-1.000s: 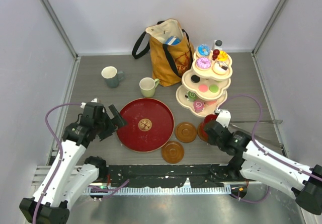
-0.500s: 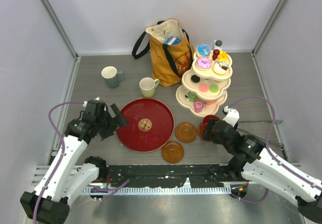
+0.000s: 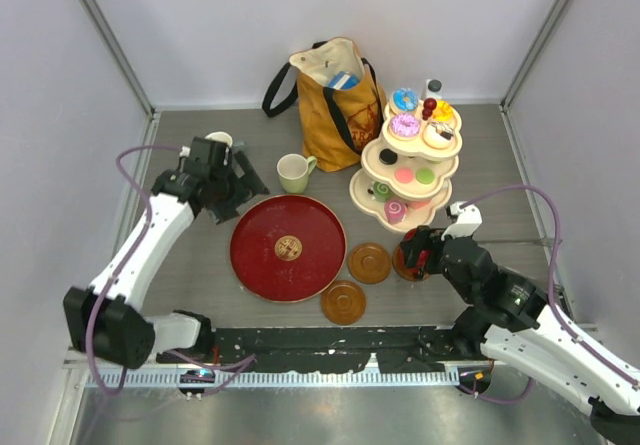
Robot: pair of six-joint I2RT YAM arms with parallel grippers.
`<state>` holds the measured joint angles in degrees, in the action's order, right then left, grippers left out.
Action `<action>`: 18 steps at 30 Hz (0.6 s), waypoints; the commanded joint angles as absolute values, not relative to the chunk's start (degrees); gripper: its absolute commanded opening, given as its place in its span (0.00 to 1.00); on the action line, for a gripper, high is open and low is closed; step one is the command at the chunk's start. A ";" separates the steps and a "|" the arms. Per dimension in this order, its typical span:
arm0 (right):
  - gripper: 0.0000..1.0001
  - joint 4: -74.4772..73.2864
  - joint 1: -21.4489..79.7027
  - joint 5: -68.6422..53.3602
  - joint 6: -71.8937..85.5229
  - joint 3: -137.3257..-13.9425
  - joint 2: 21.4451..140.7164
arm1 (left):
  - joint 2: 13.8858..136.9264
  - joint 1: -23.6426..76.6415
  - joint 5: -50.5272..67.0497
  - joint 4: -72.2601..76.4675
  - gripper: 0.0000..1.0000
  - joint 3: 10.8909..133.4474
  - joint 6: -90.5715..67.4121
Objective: Serve the afternoon tea
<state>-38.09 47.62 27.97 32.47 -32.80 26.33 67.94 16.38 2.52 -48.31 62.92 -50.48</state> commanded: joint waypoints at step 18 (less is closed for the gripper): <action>0.84 -28.65 47.81 27.95 24.70 -33.22 32.87 | 115.47 16.52 -0.97 -51.33 0.70 103.61 -37.27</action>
<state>-31.35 47.62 26.92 25.96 -32.80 32.32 113.21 16.38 -0.91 -50.15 98.85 -39.94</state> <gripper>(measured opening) 0.840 0.743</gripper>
